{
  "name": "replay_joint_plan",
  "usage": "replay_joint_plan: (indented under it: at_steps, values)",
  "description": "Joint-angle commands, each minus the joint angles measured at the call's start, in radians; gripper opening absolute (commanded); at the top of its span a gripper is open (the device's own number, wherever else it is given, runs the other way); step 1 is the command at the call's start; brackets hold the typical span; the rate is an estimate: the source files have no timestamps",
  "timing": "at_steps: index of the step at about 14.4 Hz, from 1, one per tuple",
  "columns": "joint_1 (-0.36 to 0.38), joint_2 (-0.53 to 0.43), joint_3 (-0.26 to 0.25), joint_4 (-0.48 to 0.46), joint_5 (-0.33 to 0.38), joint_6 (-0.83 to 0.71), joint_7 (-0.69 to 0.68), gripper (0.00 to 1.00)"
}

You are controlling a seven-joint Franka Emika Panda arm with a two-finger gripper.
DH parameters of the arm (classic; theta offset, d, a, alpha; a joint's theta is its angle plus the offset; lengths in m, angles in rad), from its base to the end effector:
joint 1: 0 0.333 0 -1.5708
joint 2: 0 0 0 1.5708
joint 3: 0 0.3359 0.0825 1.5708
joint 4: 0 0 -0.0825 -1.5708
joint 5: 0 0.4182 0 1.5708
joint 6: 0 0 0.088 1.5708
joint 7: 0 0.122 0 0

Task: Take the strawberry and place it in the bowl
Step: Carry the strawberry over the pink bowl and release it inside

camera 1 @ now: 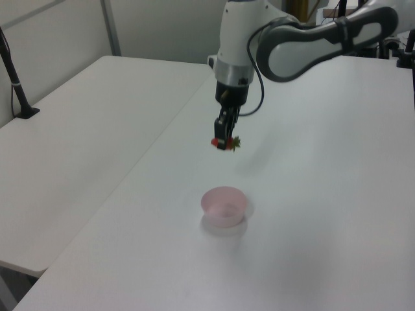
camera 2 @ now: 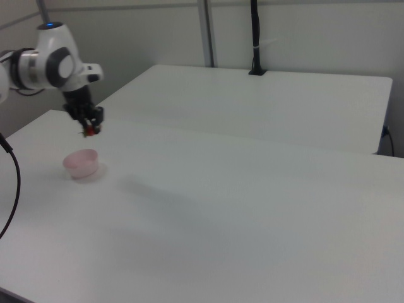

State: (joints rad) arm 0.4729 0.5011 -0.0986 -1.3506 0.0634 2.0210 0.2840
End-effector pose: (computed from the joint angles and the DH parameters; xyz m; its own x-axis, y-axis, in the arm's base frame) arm 0.7053 0.2977 0.4472 0.9840 0.0777 0.1601 0.0884 -0.9942 -0.0610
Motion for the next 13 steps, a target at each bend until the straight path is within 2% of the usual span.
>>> replay_joint_plan:
  at_steps: [1,2,6,7,8,9,11,13]
  values:
    - [0.101,0.016,-0.009,-0.005,0.01,-0.001,0.075,0.28]
    - [0.128,0.043,-0.015,-0.005,0.009,0.024,0.108,0.28]
    - [0.128,0.105,-0.019,-0.005,0.003,0.123,0.149,0.32]
    - [0.127,0.106,-0.021,-0.005,0.003,0.133,0.15,0.43]
    - [0.127,0.106,-0.021,-0.005,0.001,0.136,0.156,0.69]
    - [0.128,0.106,-0.021,-0.009,-0.004,0.136,0.165,1.0]
    - [0.133,0.105,-0.018,-0.015,-0.069,0.133,0.197,1.0]
    - [0.122,0.073,-0.021,-0.015,-0.076,0.122,0.234,1.0]
